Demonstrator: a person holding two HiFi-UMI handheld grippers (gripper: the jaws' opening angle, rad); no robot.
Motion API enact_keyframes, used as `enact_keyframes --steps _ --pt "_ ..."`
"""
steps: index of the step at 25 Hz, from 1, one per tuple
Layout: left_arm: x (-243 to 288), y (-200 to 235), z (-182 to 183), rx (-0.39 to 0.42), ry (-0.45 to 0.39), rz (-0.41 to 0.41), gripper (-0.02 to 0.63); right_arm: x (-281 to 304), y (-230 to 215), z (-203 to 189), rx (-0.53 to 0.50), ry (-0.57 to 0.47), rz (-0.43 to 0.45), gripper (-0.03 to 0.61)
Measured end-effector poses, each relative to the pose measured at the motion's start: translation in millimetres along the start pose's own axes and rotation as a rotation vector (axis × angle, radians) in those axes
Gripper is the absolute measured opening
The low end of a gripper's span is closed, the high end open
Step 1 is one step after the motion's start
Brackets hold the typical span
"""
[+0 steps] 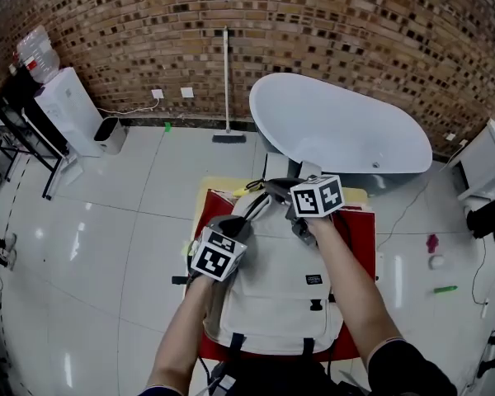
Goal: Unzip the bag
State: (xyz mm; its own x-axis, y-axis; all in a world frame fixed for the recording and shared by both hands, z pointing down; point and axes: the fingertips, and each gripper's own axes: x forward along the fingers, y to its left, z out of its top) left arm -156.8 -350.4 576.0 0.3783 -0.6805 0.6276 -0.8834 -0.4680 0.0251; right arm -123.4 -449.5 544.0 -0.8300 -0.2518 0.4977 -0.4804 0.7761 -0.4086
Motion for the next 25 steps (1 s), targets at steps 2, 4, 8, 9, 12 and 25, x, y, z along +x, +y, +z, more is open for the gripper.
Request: enact_keyframes --steps 2,4,8,9,12,25 --pt "-3.0 -0.9 3.4 0.005 -0.012 -0.008 0.04 -4.9 -4.1 0.3 0.052 -0.016 -0.007 0.029" --pt "-7.1 -4.2 5.6 0.002 -0.027 -0.02 0.04 -9.9 -8.3 -0.8 0.101 -0.028 -0.017 0.032" --pt "-16.6 -10.9 10.0 0.001 -0.047 -0.039 0.038 -21.4 -9.1 1.6 0.143 -0.06 -0.019 0.032" --pt "-19.6 -11.7 8.4 -0.001 -0.046 -0.043 0.038 -25.7 -11.3 2.7 0.149 -0.07 -0.03 0.032" --pt "-29.4 -11.3 -1.9 -0.031 -0.046 -0.061 0.035 -44.3 -25.9 4.7 0.157 -0.093 -0.083 0.025" --pt "-34.0 1.6 -22.8 -0.098 -0.036 -0.075 0.038 -99.1 -76.7 -40.6 0.298 -0.155 -0.201 0.025"
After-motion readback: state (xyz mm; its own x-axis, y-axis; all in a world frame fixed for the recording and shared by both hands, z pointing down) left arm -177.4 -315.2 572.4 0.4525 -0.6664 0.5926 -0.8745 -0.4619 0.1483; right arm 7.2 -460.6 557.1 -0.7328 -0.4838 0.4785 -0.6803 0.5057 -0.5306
